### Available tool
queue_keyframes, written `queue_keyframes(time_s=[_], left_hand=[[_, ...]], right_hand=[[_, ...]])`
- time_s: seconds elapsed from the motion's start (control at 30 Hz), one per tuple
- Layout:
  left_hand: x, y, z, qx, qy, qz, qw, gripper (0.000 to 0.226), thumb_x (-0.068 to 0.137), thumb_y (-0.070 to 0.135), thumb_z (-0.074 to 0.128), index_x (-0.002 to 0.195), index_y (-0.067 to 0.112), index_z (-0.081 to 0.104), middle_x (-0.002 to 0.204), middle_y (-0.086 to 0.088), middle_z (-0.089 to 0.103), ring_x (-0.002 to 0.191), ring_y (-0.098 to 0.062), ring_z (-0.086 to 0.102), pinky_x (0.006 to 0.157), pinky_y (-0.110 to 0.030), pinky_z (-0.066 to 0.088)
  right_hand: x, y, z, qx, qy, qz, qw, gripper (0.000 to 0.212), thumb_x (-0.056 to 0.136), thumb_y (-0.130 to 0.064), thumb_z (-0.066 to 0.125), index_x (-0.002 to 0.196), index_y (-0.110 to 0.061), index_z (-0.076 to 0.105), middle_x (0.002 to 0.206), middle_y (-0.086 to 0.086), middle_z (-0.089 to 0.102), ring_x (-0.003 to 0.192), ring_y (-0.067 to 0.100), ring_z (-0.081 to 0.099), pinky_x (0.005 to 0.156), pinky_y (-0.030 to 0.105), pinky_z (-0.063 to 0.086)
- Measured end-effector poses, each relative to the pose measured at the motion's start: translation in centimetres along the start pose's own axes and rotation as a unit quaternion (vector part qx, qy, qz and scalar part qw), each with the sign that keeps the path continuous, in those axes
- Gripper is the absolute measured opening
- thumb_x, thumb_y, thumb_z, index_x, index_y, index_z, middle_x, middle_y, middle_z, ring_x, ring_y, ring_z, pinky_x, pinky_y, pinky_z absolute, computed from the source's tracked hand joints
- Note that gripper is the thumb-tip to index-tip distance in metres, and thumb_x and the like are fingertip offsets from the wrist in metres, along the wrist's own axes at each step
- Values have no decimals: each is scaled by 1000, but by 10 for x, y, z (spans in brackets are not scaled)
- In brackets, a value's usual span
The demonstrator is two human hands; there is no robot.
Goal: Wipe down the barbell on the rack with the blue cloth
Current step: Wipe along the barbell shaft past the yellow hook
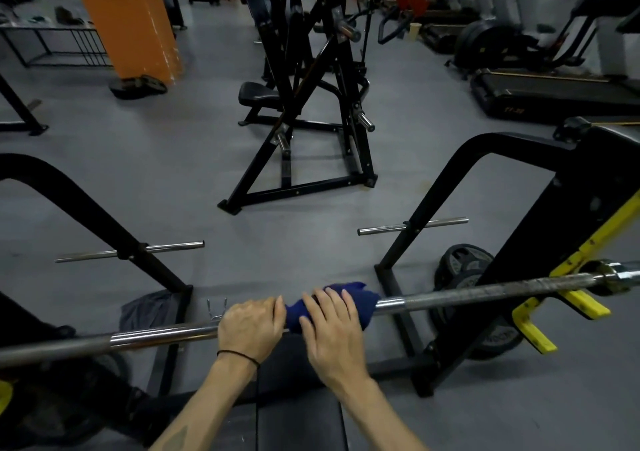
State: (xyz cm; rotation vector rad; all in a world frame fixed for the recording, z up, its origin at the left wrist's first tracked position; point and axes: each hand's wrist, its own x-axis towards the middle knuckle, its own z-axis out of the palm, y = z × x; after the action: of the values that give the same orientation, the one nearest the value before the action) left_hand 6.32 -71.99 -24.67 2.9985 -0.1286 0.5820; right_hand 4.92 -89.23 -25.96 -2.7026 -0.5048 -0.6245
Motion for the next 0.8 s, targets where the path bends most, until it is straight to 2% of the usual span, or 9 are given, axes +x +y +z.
queue_keyframes(time_s=[0.1, 0.2, 0.27, 0.33, 0.4, 0.53, 0.6, 0.67, 0.8], left_hand=[[-3, -5, -4, 15, -2, 27, 1000, 46, 97, 34, 37, 59, 19, 57, 49, -2, 57, 39, -26, 52, 44, -28, 38], [-1, 4, -2, 5, -10, -32, 999, 53, 94, 36, 37, 50, 16, 57, 44, -4, 55, 36, -29, 52, 41, -28, 39], [2, 8, 3, -1, -28, -75, 997, 59, 92, 37, 36, 44, 10, 57, 42, -8, 54, 35, -32, 52, 41, -29, 42], [4, 8, 5, 5, -37, -80, 996, 59, 91, 37, 36, 43, 8, 58, 42, -10, 55, 34, -33, 53, 41, -30, 42], [2, 4, 6, 15, -60, -56, 997, 58, 92, 36, 36, 47, 9, 61, 44, -10, 57, 36, -34, 55, 42, -30, 43], [-1, -5, 1, 5, -56, -35, 998, 59, 95, 44, 34, 52, 15, 62, 46, -4, 58, 37, -29, 55, 42, -27, 41], [1, -4, -1, -5, -46, -39, 998, 60, 94, 46, 33, 51, 15, 60, 45, -3, 56, 36, -28, 53, 41, -27, 38], [2, 0, -1, -8, -48, -51, 997, 60, 93, 45, 35, 49, 12, 59, 44, -4, 55, 36, -30, 53, 40, -28, 39], [4, 7, -1, -5, -63, -81, 995, 57, 90, 39, 38, 47, 8, 60, 45, -9, 57, 37, -32, 54, 41, -30, 42]], right_hand=[[-6, 64, -28, -42, -2, -24, 999, 48, 107, -45, 36, 124, -14, 68, 113, 7, 65, 104, 31, 59, 103, 43, 40], [-10, 102, -48, -78, 30, 129, 988, 46, 105, -44, 36, 101, -16, 72, 98, 5, 64, 98, 32, 60, 110, 46, 35], [0, 66, -31, -81, 59, 212, 972, 37, 100, -36, 41, 84, -20, 70, 90, 4, 64, 102, 33, 59, 120, 53, 23], [11, 10, -9, -47, 54, 170, 983, 30, 99, -30, 45, 79, -22, 67, 84, 2, 64, 99, 30, 58, 121, 57, 21], [9, -24, 1, 15, 27, 83, 996, 25, 102, -31, 47, 90, -23, 68, 88, -1, 64, 96, 24, 57, 117, 53, 31], [2, 32, -17, 1, 5, -9, 1000, 30, 103, -41, 50, 106, -19, 69, 95, 2, 62, 92, 27, 57, 102, 44, 44], [-4, 85, -36, -60, 10, 31, 998, 36, 103, -44, 46, 101, -17, 70, 93, 5, 63, 91, 31, 59, 104, 45, 40], [-8, 120, -56, -122, 7, 88, 989, 38, 102, -40, 44, 93, -16, 72, 88, 6, 65, 91, 32, 61, 117, 50, 31], [6, 72, -29, -139, 21, 165, 976, 35, 95, -21, 42, 80, -12, 72, 88, 10, 71, 112, 36, 62, 122, 60, 15]])
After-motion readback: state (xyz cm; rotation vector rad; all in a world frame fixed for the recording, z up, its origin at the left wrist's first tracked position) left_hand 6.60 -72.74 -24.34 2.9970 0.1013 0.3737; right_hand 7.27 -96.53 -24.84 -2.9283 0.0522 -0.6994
